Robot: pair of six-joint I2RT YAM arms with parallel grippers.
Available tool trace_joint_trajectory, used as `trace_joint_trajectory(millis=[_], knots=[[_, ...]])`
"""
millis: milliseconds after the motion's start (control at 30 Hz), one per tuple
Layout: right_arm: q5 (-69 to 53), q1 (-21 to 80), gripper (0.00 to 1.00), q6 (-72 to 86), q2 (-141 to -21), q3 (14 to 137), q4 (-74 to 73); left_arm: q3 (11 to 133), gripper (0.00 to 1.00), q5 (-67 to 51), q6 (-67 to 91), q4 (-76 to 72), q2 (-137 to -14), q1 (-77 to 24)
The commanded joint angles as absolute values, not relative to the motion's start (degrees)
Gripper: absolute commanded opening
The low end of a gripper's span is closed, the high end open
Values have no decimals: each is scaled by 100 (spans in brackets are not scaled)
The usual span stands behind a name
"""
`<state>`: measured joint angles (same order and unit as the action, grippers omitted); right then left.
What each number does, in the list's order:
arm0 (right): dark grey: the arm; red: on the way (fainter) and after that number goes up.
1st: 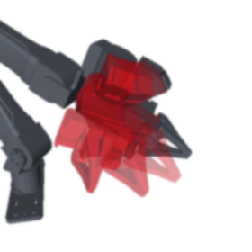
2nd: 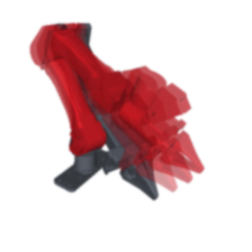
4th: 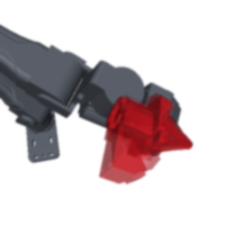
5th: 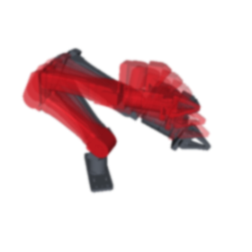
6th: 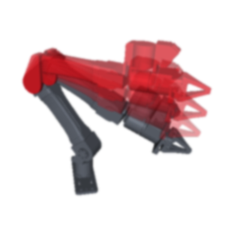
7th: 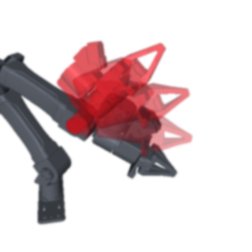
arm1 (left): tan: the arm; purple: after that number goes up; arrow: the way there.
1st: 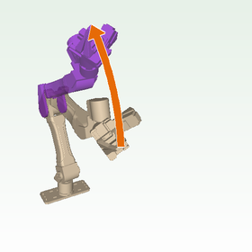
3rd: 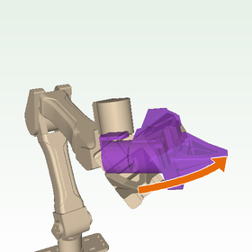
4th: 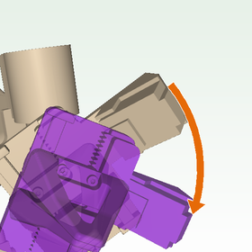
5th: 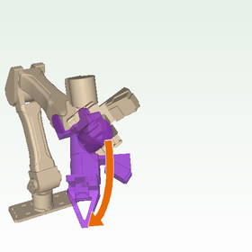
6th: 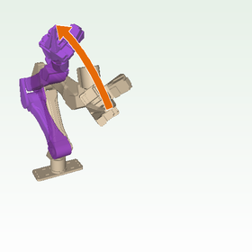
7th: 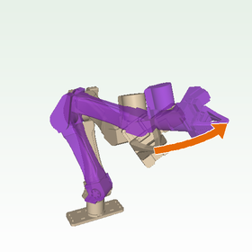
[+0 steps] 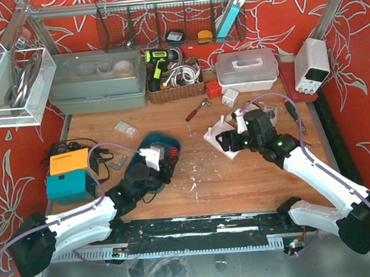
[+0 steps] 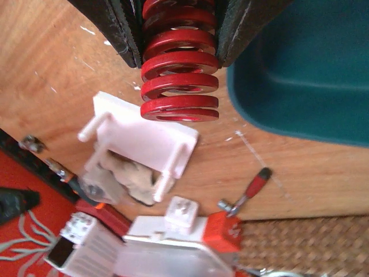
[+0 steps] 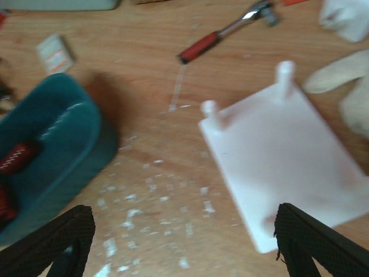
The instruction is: Install the large spring
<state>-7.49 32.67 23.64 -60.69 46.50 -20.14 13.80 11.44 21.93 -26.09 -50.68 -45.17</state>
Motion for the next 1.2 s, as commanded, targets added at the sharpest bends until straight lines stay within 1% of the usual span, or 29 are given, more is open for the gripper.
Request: trace_joint_trajectory(millis=[0,167,300,400,533,833,1000,1167], knots=[[-1754,3637,86,2558,-6128,5069,-2294,1054,0,814,815,-4486,-4989,-4736],[-2244,4088,77,2846,-6302,5170,-1991,387,0,157,49,-5737,-5079,-4905],[-2461,4485,70,2908,-6609,5384,-1881,-6,0,139,-636,-6132,-4918,-5125],[-2363,4880,70,2806,-6861,5667,-1989,-145,0,217,-734,-6121,-4599,-5191],[-2205,5338,74,2596,-7160,6002,-2194,-283,0,365,-774,-6075,-4308,-5221],[-2177,5812,78,2557,-7577,6269,-2070,-215,0,205,-778,-6047,-4521,-5238],[-2084,5854,77,2540,-7734,6328,-2046,-223,0,193,-791,-6023,-4494,-5241],[-2083,5862,71,2575,-7853,6319,-1921,-214,0,186,-804,-6013,-4512,-5238]])
